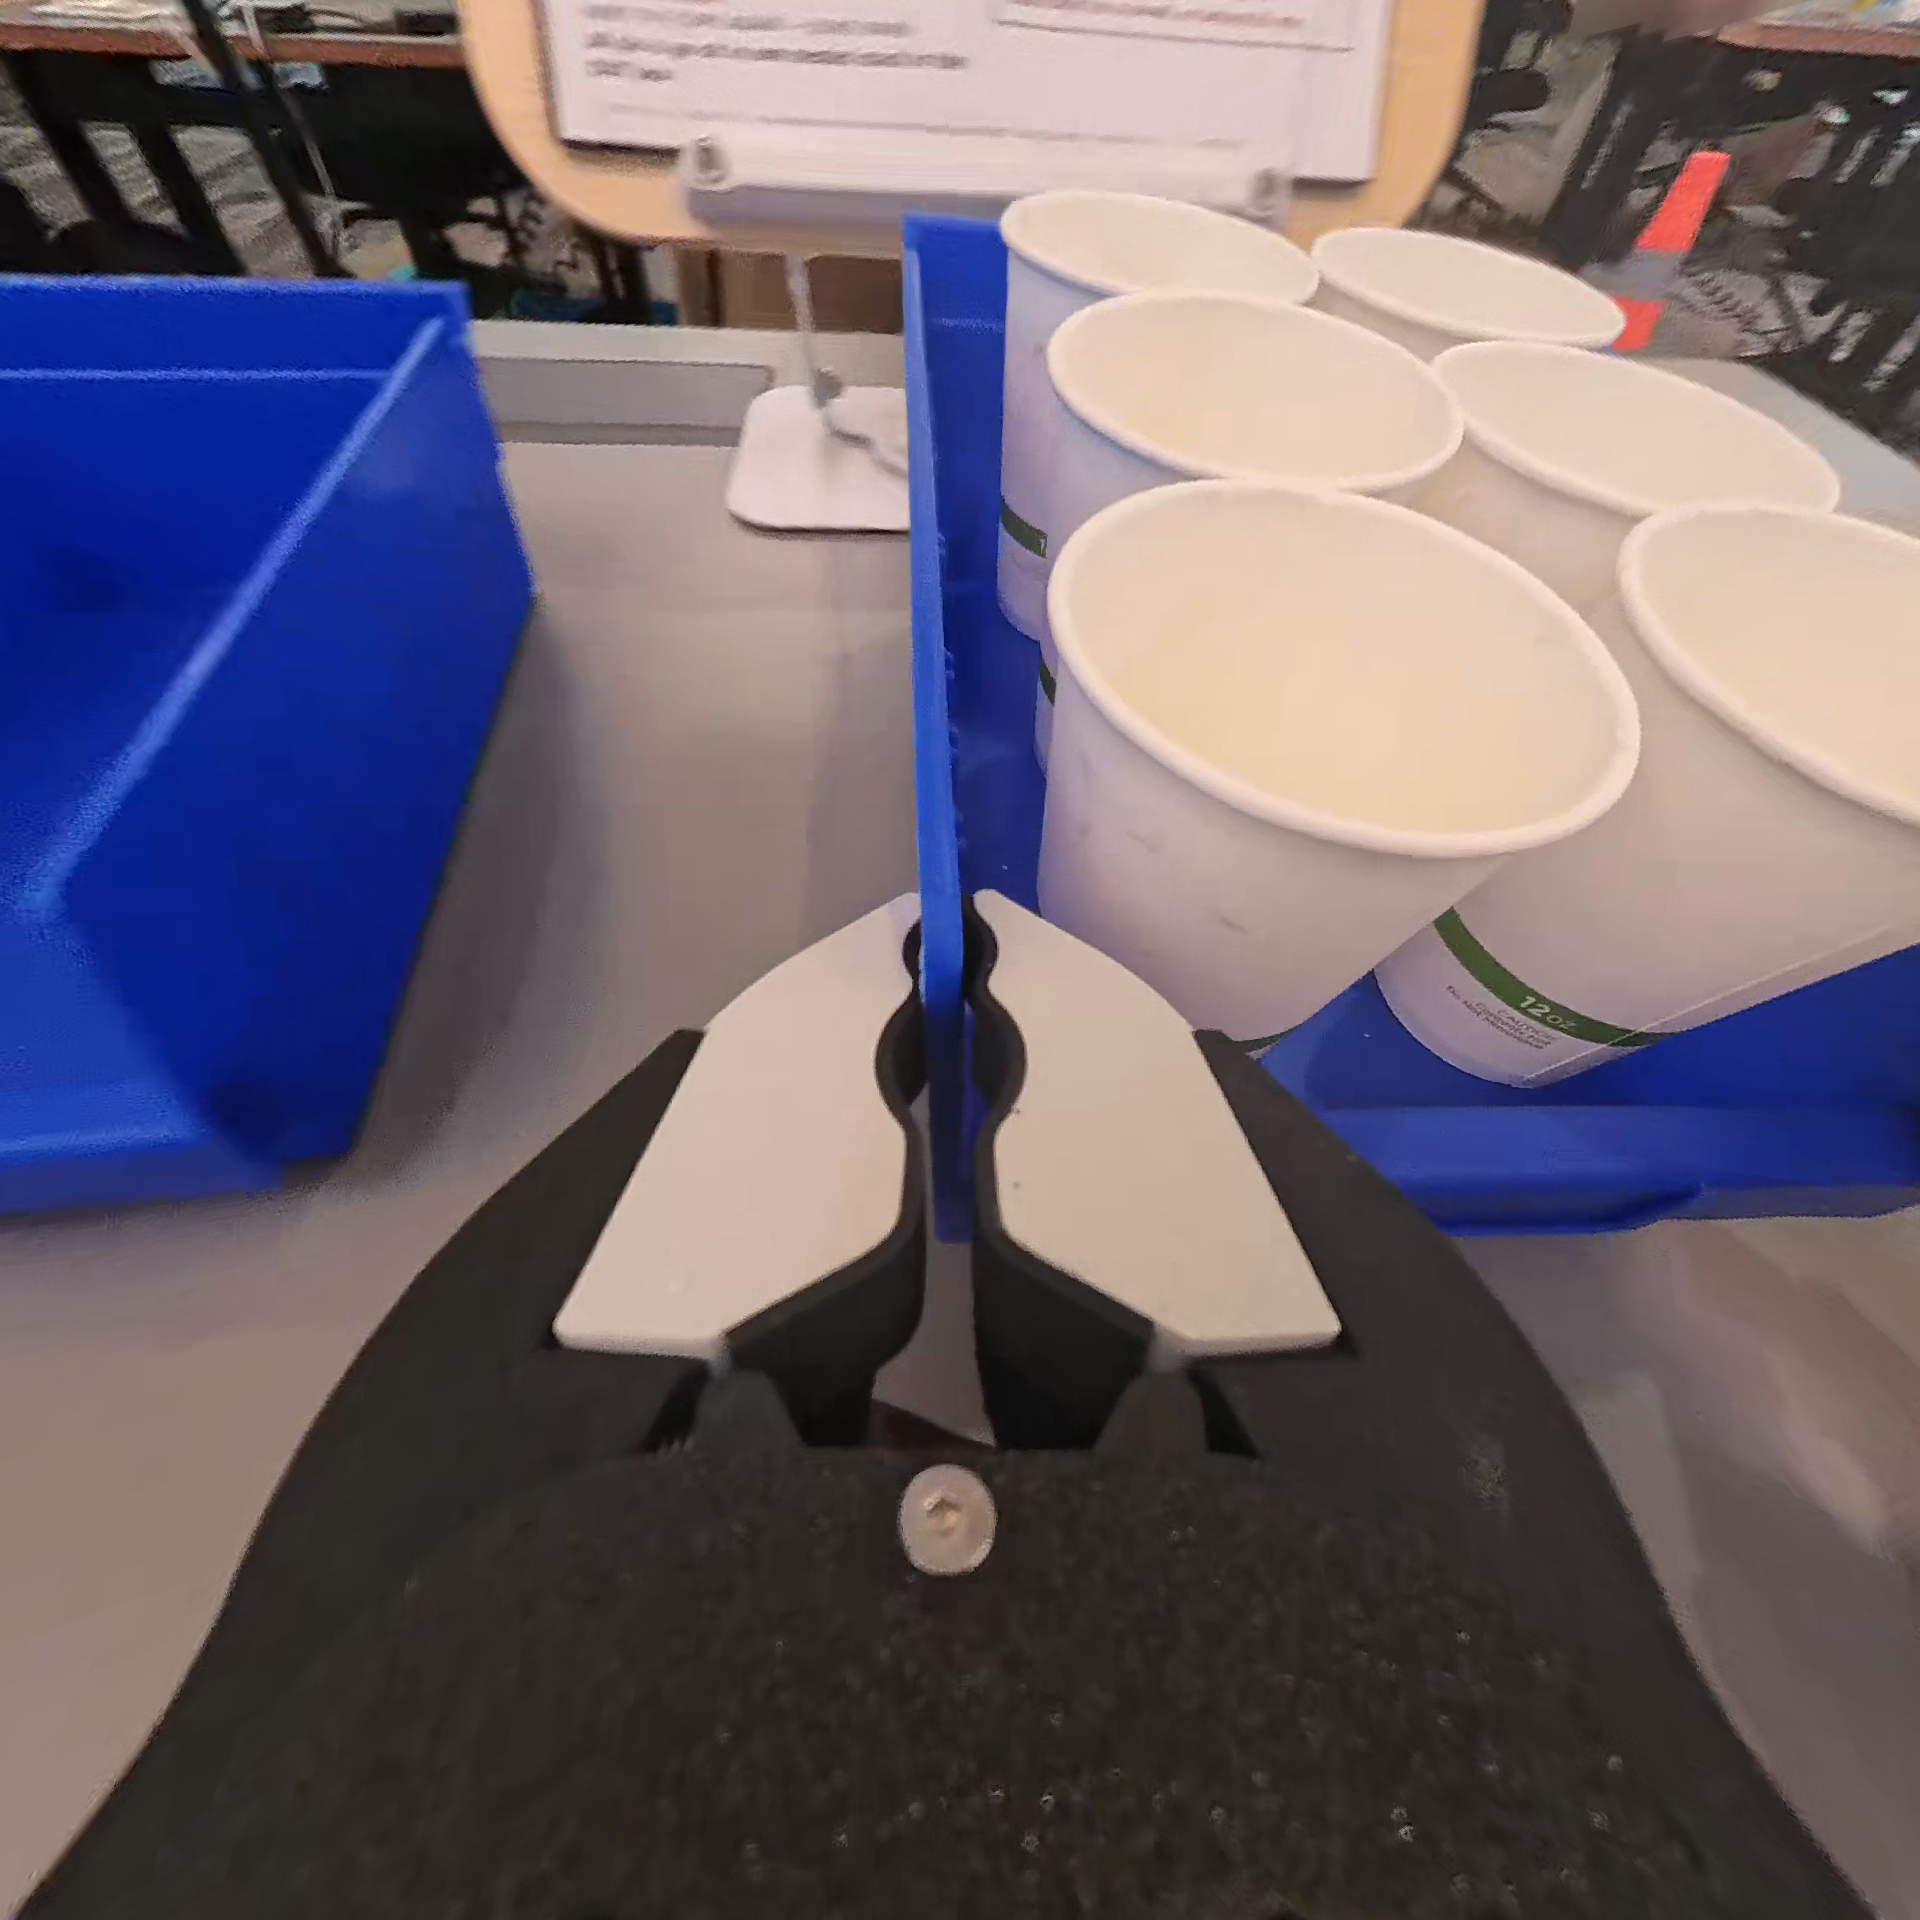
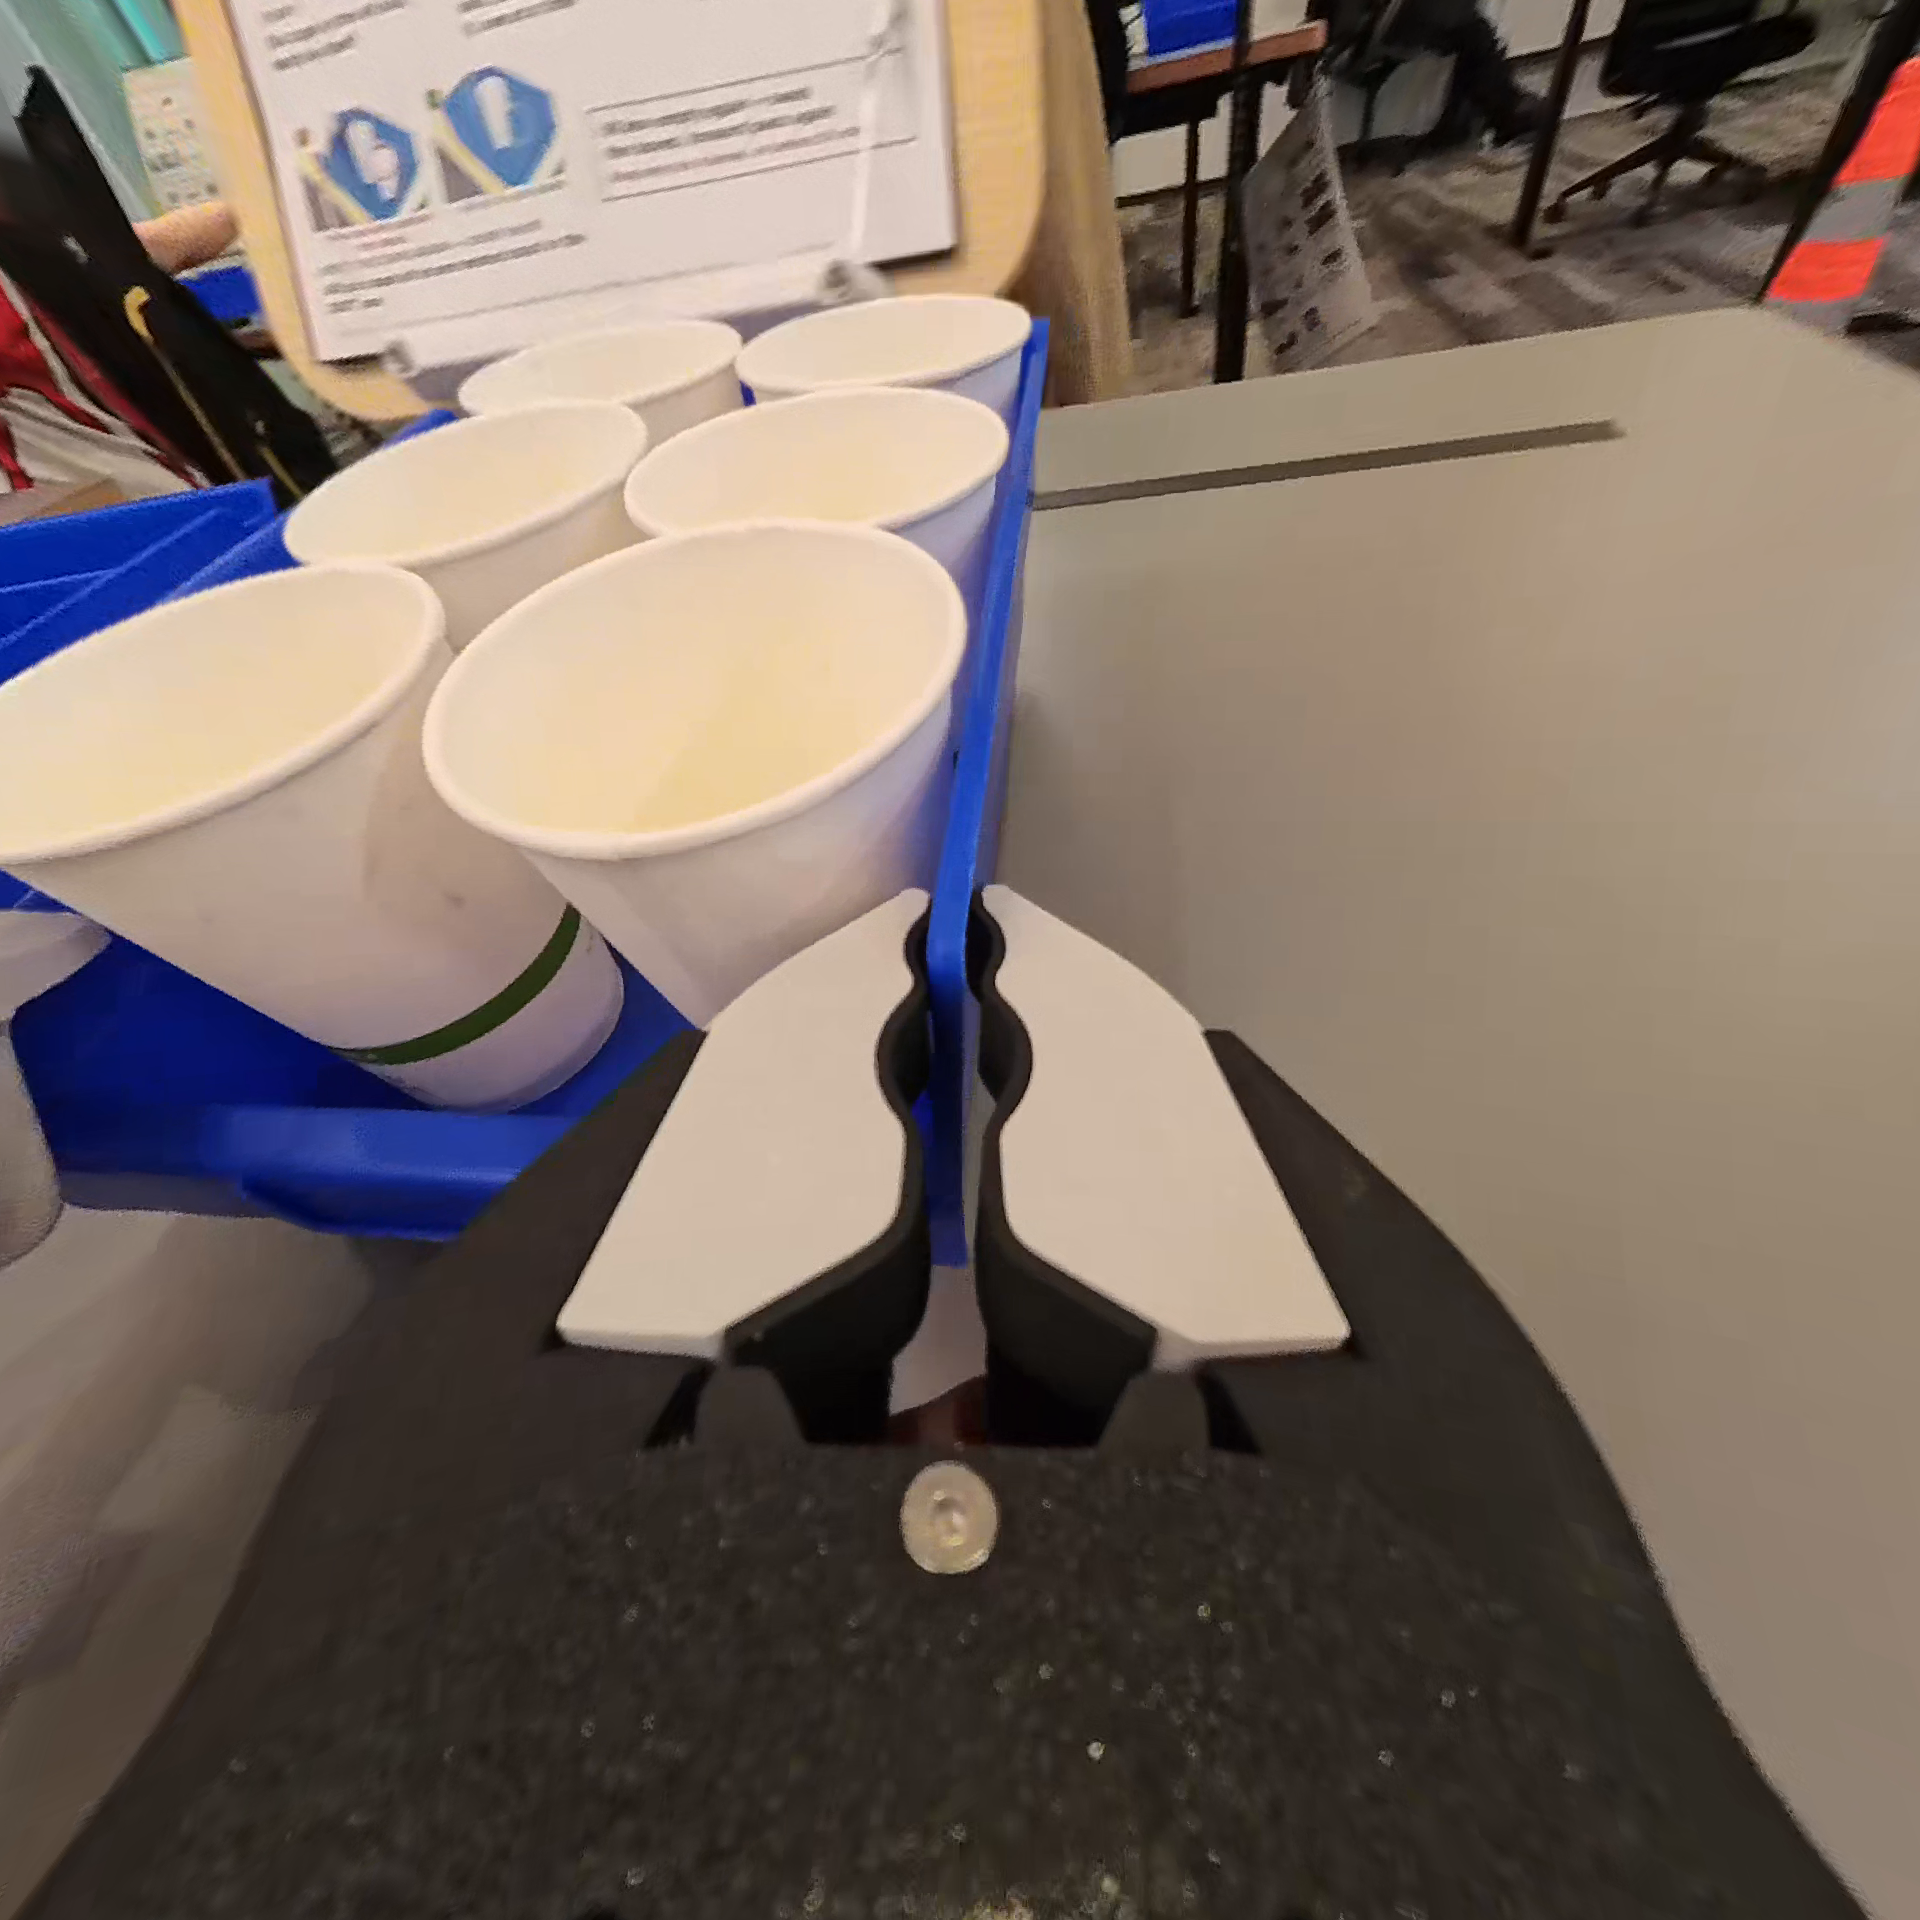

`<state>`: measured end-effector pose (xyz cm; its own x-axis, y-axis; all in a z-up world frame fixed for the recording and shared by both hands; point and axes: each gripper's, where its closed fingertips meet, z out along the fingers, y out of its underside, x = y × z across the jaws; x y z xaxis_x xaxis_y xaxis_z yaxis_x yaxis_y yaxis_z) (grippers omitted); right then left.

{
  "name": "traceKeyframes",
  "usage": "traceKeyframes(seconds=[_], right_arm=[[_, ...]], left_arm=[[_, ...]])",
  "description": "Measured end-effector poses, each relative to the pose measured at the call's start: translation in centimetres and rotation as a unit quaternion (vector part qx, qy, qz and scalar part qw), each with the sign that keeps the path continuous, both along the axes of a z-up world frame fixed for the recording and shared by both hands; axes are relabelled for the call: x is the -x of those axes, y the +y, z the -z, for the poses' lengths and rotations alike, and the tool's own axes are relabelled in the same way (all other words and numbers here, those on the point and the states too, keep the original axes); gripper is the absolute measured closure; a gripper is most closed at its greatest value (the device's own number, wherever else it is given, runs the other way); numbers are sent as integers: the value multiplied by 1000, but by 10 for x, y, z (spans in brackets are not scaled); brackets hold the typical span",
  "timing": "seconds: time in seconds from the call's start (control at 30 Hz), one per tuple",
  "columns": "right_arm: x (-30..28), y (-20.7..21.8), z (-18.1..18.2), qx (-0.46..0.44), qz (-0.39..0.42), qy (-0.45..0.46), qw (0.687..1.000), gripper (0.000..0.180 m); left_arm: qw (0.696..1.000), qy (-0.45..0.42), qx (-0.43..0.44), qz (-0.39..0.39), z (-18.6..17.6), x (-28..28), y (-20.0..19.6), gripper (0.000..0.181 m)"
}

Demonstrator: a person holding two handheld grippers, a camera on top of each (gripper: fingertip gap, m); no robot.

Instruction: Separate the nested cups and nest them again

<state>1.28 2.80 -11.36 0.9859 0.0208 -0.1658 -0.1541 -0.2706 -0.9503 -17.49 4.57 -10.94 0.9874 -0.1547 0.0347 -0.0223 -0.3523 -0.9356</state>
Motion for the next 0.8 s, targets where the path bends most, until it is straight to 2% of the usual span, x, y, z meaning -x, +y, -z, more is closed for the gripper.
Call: traceKeyframes(seconds=[0.2,0.37,0.4,0.43,0.47,0.57,0.67,0.73,0.8], right_arm=[[55,2,8,7,-42,4,999,176],[62,1,8,7,-51,2,999,174],[62,0,8,8,-58,5,998,173],[60,-3,8,10,-60,11,998,165],[58,-7,7,8,-63,13,998,150],[54,-35,0,-9,-92,14,996,142],[63,-75,-2,-24,-168,11,985,139],[73,-102,1,-26,-217,8,976,144],[82,-114,-3,-49,-236,6,970,155]], left_arm=[[999,0,18,-34,16,59,-14,179],[999,-16,22,-38,19,68,-12,177],[999,-21,20,-31,19,66,-12,163],[999,-19,23,-27,22,66,-13,136],[999,-16,33,-17,25,65,-18,118],[998,-21,54,19,33,77,-50,120],[998,-50,42,25,32,110,-91,120],[997,-65,32,11,30,145,-109,120],[998,-56,19,-15,26,189,-111,125]])
